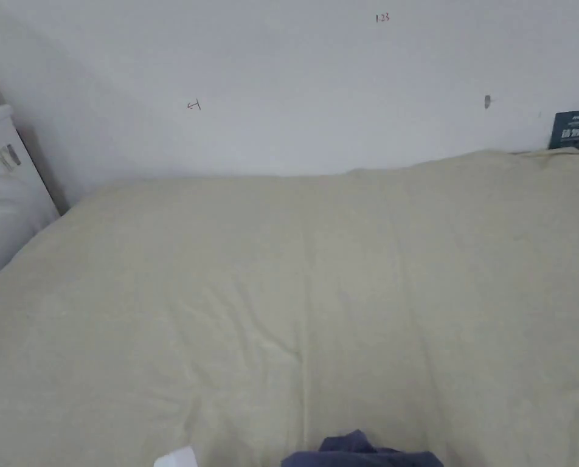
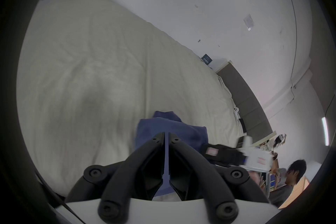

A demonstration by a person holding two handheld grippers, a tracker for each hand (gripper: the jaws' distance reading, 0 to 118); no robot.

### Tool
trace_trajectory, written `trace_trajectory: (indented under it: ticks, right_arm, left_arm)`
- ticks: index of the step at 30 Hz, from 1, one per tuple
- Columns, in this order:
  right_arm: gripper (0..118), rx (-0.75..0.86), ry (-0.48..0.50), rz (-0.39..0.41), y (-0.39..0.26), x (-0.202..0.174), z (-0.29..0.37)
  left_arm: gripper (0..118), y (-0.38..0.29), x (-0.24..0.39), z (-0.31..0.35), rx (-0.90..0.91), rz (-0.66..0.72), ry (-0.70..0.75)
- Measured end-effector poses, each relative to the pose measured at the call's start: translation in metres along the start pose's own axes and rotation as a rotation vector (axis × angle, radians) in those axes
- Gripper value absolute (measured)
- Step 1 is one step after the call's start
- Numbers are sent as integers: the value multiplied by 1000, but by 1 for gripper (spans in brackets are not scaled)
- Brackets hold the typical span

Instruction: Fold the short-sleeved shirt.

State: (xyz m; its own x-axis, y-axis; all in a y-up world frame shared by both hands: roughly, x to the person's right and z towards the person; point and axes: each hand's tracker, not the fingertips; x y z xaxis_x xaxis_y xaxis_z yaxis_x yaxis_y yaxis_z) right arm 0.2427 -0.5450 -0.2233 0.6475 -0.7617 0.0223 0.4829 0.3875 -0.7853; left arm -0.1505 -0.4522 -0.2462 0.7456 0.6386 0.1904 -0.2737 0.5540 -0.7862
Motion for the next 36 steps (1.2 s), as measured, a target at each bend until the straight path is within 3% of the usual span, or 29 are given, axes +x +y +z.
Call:
trace_trajectory:
  ticks: [1,2,3,5,6,7,9,13,17,20,21,25,28,31,33,35,36]
  right_arm:
    - [2,-36,-68,-28,-3,18,-8]
    - [2,-21,-14,-57,-8,38,-12]
    - [2,41,170,-138,-11,54,-7]
    - [2,24,186,-297,-14,65,0]
    - [2,31,197,-332,-15,67,1]
    - [2,27,167,-269,-13,62,1]
    - [2,25,148,-214,-11,56,1]
    - [2,13,165,-238,-10,62,0]
    - [2,16,147,-217,-10,58,1]
    - [2,18,130,-188,-9,53,2]
    - [2,19,120,-163,-10,50,2]
    - [2,7,56,-38,-8,39,8]
    - [2,6,75,-74,-9,43,5]
    - [2,13,78,-93,-10,44,5]
    - [2,19,74,-93,-12,42,6]
    - [2,21,71,-98,-12,42,6]
    - [2,22,72,-102,-12,42,6]
  left_arm:
    - [7,-1,-6,1,-4,24,-30]
    - [13,-1,-15,1,-16,51,-85]
    - [21,-1,-23,0,-39,82,-146]
    - [48,-1,-46,-13,-90,142,-211]
    - [61,-3,-49,-19,-98,153,-202]
    - [68,-3,-52,-27,-116,152,-213]
    - [69,-4,-41,-49,-173,141,-231]
    - [69,-14,-35,-89,-232,105,-185]
    - [69,-7,-34,-87,-233,134,-195]
    - [63,-10,-24,-82,-253,32,-170]
    - [56,-10,-24,-87,-260,8,-119]
    - [60,2,-30,-84,-267,41,-122]
    - [63,-1,-26,-87,-263,-45,-45]
    - [67,-6,-20,-95,-243,17,-57]
    - [70,-7,-12,-98,-246,-18,-9]
    - [66,-9,-2,-97,-247,-76,15]
    - [59,-11,-1,-96,-241,-79,6]
